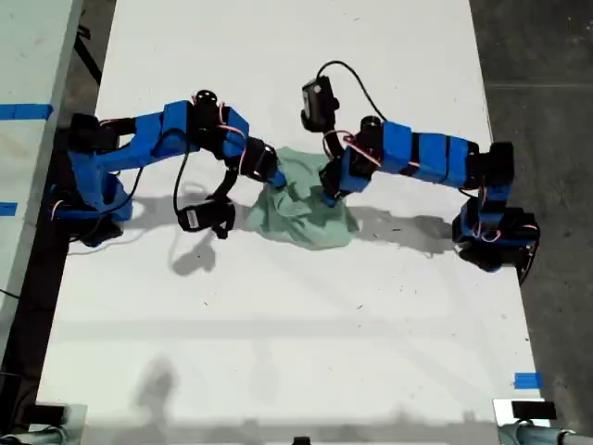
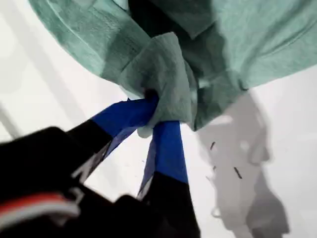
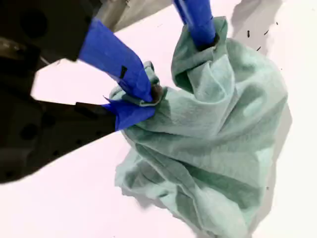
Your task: Fold tshirt
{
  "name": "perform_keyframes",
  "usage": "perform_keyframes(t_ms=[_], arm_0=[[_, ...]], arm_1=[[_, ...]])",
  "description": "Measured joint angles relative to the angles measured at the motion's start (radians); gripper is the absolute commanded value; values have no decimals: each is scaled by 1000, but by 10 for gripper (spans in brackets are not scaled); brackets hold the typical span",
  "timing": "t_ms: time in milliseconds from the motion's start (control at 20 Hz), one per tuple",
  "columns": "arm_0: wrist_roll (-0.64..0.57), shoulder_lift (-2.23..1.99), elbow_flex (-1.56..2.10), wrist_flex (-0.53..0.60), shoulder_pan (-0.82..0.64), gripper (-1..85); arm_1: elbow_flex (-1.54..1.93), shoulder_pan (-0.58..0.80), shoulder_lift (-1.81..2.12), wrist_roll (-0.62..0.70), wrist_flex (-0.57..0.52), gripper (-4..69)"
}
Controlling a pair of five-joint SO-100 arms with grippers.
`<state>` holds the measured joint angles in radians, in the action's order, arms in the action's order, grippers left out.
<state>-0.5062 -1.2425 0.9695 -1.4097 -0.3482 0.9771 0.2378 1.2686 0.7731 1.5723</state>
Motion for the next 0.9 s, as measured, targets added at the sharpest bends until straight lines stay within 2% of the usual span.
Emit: perform_keyframes(t_ms=[50, 300, 400, 500, 600, 750, 850, 900], arm_0=[[-48, -5, 0, 0, -54, 300], [-172, -299, 15, 0, -522, 306], [-193, -497, 83, -2, -635, 299], [-196, -704, 239, 38, -640, 281], [-190, -925, 482, 155, -600, 267], [-101, -1247, 911, 322, -479, 216], [-15, -1445, 1206, 437, -360, 130], [32, -1540, 1351, 489, -296, 59]], arm_1=[[0, 71, 14, 29, 17, 454], [107, 609, 360, 253, 75, 377], [267, 715, 591, 281, 78, 347], [477, 716, 793, 276, 78, 324], [707, 693, 963, 224, 77, 299], [988, 586, 1230, 112, 74, 275], [1129, 460, 1417, 14, 25, 204], [1195, 380, 1508, -35, -2, 137]])
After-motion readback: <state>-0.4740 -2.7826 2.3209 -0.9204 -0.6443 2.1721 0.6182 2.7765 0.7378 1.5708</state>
